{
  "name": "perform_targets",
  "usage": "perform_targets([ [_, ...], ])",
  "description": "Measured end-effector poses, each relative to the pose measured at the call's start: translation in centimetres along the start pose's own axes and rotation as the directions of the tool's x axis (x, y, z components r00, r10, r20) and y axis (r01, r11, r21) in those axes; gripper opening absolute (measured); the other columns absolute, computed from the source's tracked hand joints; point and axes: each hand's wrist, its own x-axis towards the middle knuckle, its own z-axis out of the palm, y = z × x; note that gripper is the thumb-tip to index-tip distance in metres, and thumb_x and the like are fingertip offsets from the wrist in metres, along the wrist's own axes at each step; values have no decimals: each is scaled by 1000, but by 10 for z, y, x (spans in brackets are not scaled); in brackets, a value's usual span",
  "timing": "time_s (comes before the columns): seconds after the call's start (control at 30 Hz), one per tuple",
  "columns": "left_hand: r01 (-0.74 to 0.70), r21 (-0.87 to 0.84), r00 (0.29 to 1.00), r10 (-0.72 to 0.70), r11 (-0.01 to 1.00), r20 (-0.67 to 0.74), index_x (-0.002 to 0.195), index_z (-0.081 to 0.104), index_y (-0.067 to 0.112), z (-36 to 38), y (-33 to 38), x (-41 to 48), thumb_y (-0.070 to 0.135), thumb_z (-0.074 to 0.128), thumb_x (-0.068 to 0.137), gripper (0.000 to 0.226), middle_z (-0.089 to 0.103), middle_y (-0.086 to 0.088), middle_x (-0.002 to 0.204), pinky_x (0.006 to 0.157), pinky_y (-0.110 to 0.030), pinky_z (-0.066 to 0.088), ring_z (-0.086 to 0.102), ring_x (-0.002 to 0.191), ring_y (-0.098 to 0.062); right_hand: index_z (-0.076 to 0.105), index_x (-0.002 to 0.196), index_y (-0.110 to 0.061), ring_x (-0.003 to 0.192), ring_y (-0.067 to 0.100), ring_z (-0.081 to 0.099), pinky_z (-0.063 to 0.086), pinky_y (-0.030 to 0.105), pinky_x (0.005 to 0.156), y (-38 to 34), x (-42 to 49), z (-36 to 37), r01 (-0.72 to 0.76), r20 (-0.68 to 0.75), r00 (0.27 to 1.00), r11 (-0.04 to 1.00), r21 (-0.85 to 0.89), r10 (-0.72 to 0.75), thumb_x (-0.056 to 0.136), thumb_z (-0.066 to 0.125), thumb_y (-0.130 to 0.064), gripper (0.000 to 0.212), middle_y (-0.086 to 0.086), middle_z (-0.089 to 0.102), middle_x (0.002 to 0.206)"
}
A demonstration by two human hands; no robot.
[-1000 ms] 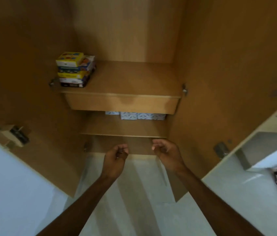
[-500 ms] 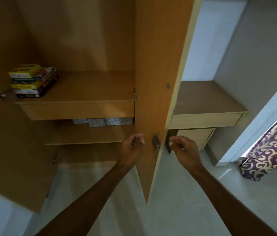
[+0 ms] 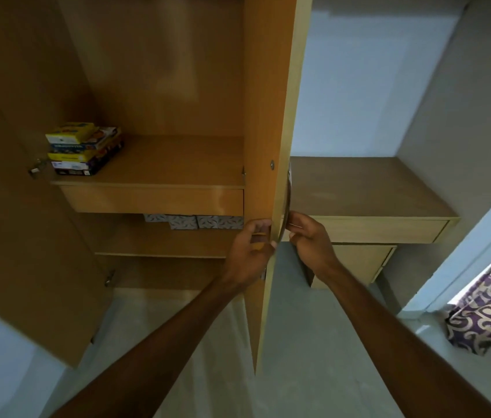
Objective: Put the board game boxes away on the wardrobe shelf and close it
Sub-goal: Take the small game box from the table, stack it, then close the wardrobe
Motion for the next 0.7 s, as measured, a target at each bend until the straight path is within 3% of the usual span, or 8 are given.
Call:
perform_targets([
  [0.1, 8, -14, 997, -9, 1000, -78, 119, 58, 21, -17, -6, -5, 9, 64, 88, 34, 65, 7, 118, 90, -34, 55, 62, 107, -10, 64, 111, -20, 103, 12, 65, 52, 25, 92, -5, 6, 15, 23, 4, 1000, 1000, 15, -23, 86, 50, 11, 42, -4, 67, 107],
  [0.27, 10, 1, 974, -9, 1000, -226, 110, 60, 24, -67, -17, -13, 3, 65, 85, 33, 66, 7, 111, 85, -34, 56, 63, 104, -14, 66, 100, -24, 99, 17, 69, 54, 33, 91, -14, 22, 53, 41, 153, 987, 997, 69, -51, 87, 58, 5, 33, 3, 72, 101],
  [0.4, 6, 8, 941, -2, 1000, -338, 106, 59, 29, -119, -28, -9, 0, 66, 85, 37, 65, 6, 110, 79, -24, 54, 64, 101, -15, 64, 113, -6, 102, 22, 68, 51, 23, 85, -28, 42, 103, 21, 299, 952, 991, 135, -61, 88, 56, 9, 30, 12, 70, 106],
  [0.5, 24, 19, 921, -14, 1000, -389, 118, 56, 20, -169, -39, 4, 1, 66, 85, 39, 64, 7, 113, 80, -18, 51, 62, 104, -11, 60, 123, -4, 107, 17, 65, 50, 21, 89, -42, 63, 155, 48, 398, 913, 991, 124, -94, 87, 53, 12, 39, 9, 67, 112],
  [0.7, 62, 4, 921, -55, 998, -386, 130, 52, 15, -257, -59, 51, 16, 69, 74, 59, 63, 2, 122, 91, -38, 54, 60, 113, -19, 55, 130, -8, 115, 19, 61, 47, 28, 99, -71, 113, 241, 89, 443, 891, 995, 52, -103, 89, 54, 7, 44, 2, 63, 115],
])
